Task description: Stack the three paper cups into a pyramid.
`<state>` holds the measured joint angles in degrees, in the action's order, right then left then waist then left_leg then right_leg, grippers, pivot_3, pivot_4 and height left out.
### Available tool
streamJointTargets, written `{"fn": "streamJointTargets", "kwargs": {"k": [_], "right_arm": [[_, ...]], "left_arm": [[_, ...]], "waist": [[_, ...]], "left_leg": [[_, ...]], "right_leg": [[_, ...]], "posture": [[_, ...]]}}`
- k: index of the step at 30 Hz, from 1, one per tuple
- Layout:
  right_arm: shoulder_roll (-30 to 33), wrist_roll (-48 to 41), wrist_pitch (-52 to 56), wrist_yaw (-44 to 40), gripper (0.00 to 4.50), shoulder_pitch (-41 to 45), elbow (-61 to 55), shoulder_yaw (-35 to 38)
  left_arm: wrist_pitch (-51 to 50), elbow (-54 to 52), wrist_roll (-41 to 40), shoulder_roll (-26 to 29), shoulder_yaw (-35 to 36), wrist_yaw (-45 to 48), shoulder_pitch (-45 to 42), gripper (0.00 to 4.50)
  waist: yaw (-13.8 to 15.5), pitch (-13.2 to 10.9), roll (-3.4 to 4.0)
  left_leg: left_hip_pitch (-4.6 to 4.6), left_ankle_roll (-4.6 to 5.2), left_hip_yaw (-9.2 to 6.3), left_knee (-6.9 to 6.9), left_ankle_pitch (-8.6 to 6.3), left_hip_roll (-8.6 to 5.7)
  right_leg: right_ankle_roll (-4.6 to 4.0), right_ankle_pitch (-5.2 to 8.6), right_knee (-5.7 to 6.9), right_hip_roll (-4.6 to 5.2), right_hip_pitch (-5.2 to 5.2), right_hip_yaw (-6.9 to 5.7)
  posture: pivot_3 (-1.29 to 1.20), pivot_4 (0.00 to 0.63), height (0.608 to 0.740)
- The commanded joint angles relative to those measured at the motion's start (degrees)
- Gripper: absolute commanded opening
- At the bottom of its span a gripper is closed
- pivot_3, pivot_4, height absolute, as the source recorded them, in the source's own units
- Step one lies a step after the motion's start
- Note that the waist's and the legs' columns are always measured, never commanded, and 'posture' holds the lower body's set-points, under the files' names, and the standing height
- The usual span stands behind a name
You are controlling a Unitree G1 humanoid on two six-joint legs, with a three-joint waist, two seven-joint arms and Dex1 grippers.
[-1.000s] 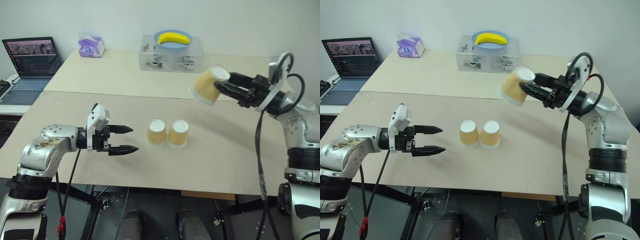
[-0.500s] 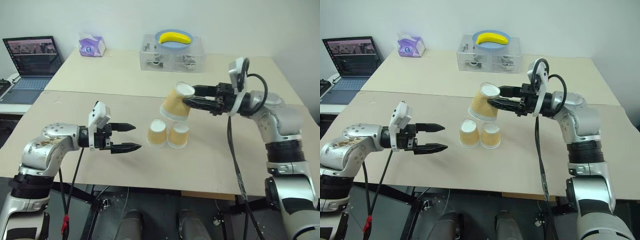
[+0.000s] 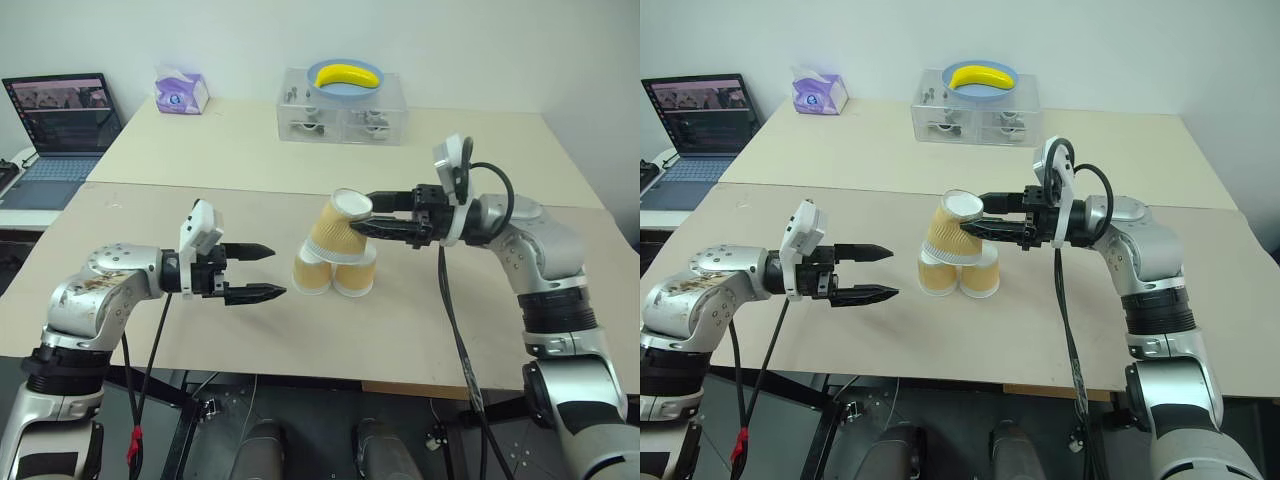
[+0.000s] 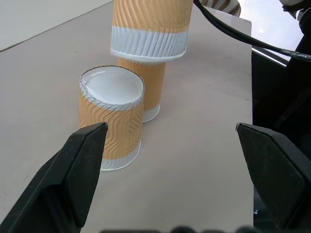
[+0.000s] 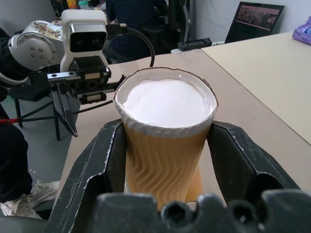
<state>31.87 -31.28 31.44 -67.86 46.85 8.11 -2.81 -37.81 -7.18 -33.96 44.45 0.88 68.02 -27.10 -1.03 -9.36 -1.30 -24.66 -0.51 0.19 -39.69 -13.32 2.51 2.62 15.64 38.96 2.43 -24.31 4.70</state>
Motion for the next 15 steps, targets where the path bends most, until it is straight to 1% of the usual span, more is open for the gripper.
{"fn": "streamJointTargets", "kwargs": {"k": [1,13,15], "right_arm": [[-0.55,1.18,-2.30,0.38,2.51,0.46,-0.24,0.53],[-1.18,3.67,-4.45,0.27,2.51,0.53,2.38,0.68],[-1.12,3.13,-3.88,-0.12,3.27,0.35,2.30,0.94]], "left_arm": [[-0.03,-1.02,-0.68,-0.20,0.49,-0.19,-1.01,4.50],[0.11,-1.04,-0.62,-0.53,0.63,-0.35,-0.54,4.50],[0.16,-1.11,-0.66,-0.63,0.69,-0.41,-0.40,4.50]], "waist": [[-0.01,0.00,0.00],[-0.01,0.00,0.00],[-0.01,0.00,0.00]], "left_leg": [[0.00,0.00,0.00,0.00,0.00,0.00],[0.00,0.00,0.00,0.00,0.00,0.00],[0.01,0.00,0.00,0.00,0.00,0.00]], "right_leg": [[0.00,0.00,0.00,0.00,0.00,0.00],[0.00,0.00,0.00,0.00,0.00,0.00],[0.00,0.00,0.00,0.00,0.00,0.00]], "posture": [[0.00,0.150,0.694],[0.00,0.150,0.694],[0.00,0.150,0.694]]}}
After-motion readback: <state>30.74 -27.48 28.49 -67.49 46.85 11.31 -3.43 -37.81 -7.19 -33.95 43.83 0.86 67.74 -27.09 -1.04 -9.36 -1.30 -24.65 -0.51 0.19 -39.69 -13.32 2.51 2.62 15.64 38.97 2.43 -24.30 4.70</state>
